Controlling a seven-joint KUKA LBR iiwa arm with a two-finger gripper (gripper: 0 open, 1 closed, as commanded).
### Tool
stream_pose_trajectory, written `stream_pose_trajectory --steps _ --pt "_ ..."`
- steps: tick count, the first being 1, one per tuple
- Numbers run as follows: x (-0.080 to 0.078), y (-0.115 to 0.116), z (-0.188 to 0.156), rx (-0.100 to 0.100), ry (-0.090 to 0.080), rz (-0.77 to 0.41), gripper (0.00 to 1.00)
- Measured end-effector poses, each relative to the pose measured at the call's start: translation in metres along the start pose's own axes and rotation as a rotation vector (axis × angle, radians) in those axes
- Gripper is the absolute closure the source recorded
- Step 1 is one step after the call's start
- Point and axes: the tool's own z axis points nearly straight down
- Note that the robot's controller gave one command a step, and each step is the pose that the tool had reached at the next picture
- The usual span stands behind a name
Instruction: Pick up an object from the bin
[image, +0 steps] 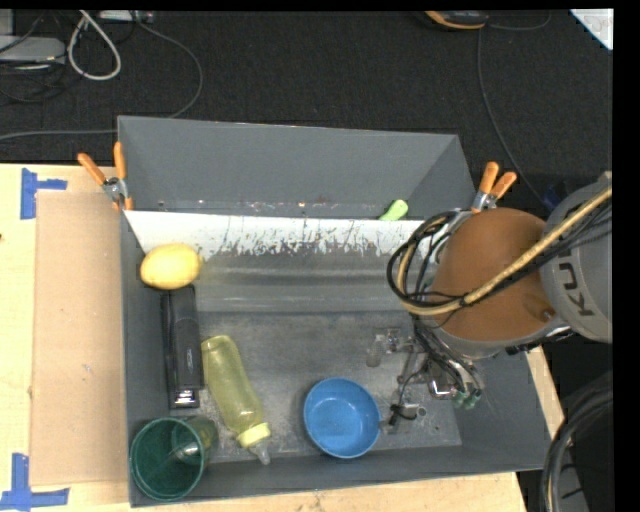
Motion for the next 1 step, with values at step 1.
stream_pose_trajectory --steps 1 --pt "0.0000 0.0000 0.0000 0.000 0.000 0.000 0.00"
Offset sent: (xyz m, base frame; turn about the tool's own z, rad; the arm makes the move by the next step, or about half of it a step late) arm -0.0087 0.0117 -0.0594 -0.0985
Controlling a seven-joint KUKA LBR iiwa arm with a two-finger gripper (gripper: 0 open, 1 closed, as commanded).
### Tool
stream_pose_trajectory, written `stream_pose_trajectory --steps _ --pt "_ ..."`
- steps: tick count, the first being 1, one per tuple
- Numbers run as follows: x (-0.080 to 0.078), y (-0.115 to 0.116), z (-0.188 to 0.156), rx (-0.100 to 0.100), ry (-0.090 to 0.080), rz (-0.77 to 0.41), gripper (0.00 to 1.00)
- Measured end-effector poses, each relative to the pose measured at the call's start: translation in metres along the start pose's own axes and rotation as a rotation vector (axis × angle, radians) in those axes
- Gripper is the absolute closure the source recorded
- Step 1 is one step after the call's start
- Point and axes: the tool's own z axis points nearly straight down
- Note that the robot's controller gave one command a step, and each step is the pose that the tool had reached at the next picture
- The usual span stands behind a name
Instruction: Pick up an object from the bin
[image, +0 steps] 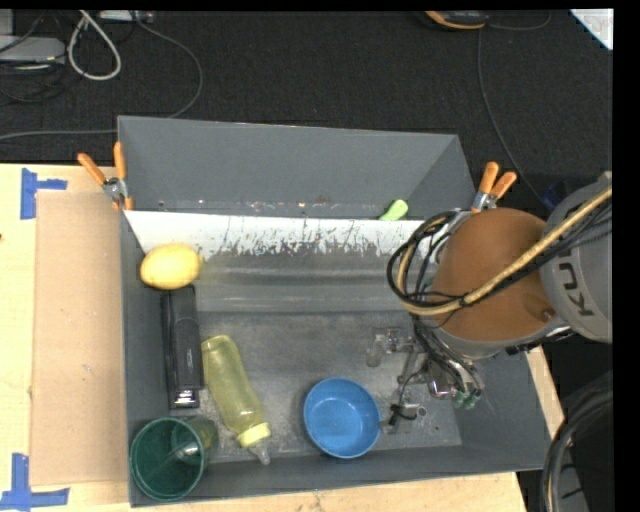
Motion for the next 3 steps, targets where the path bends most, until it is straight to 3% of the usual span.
stream_pose_trajectory --steps 1,2,3 --pt "0.010 0.012 0.063 -0.001 0.008 -0.098 0.00" --pt "-0.018 0.021 0.084 0.000 -0.005 -0.019 0.00" --pt "-0.008 0.054 0.100 0.000 -0.023 -0.149 0.00"
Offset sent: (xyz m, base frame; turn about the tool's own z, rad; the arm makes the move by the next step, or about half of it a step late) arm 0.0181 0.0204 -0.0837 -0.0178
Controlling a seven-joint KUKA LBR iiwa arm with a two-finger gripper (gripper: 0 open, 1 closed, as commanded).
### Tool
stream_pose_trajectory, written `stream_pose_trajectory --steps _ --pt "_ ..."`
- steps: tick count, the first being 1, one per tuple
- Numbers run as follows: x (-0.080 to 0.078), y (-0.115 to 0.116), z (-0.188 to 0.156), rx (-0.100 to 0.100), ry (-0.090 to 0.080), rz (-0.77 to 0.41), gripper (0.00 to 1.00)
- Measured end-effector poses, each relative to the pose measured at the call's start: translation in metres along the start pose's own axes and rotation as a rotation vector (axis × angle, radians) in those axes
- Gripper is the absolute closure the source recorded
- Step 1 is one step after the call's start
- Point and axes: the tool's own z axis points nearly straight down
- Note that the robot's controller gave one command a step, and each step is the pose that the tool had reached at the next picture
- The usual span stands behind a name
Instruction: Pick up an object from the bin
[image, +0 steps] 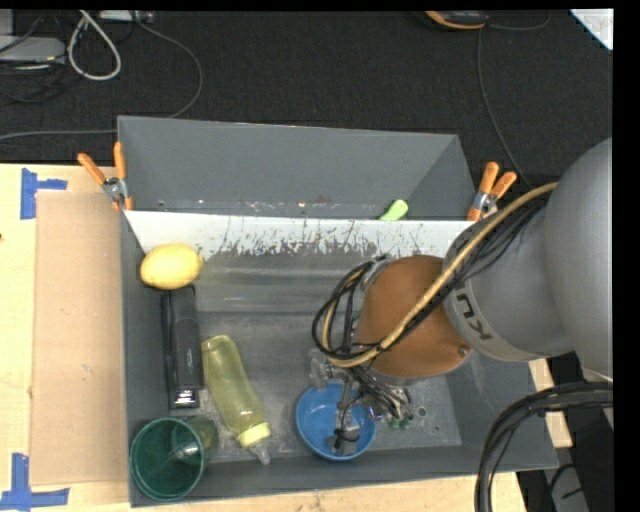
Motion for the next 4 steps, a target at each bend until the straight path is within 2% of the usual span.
stream_pose_trajectory --steps 1,2,3,4 --pt "-0.004 -0.023 0.003 0.000 0.013 0.139 0.00" --pt "0.002 -0.020 0.003 0.000 -0.004 0.022 0.00" --pt "-0.002 -0.017 0.003 0.000 0.004 0.071 0.00" --pt "-0.042 -0.035 -0.057 -0.001 0.003 -0.196 0.00"
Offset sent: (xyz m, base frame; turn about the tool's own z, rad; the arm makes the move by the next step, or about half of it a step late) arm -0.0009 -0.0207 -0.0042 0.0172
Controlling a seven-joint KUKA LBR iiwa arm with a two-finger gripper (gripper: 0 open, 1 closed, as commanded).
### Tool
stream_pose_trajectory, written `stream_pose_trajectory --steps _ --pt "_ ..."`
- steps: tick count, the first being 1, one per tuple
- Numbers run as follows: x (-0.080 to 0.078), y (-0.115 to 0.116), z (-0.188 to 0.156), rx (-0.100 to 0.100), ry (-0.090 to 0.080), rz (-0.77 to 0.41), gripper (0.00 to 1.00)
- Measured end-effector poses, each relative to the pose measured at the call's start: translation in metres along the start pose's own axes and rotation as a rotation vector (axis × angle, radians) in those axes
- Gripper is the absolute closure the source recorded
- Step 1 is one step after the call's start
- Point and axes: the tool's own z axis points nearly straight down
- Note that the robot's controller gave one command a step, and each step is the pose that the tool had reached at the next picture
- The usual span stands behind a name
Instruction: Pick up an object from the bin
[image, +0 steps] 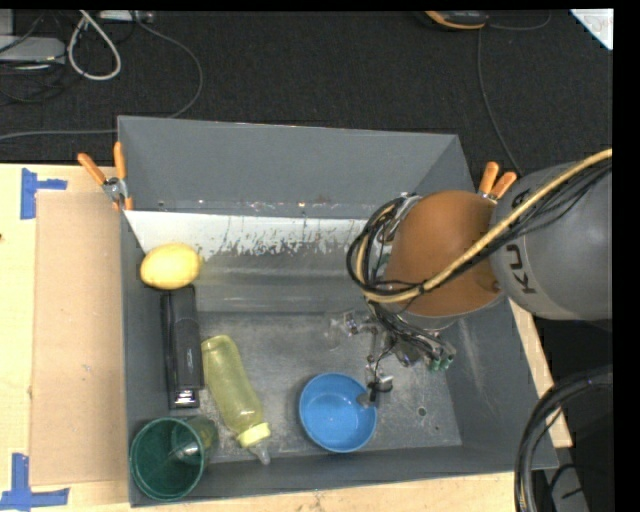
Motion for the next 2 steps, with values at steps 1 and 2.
stream_pose_trajectory --steps 1,2 --pt "0.038 0.017 0.052 -0.002 0.008 0.346 0.00" --pt "0.031 0.035 0.052 0.003 -0.007 -0.138 0.00"
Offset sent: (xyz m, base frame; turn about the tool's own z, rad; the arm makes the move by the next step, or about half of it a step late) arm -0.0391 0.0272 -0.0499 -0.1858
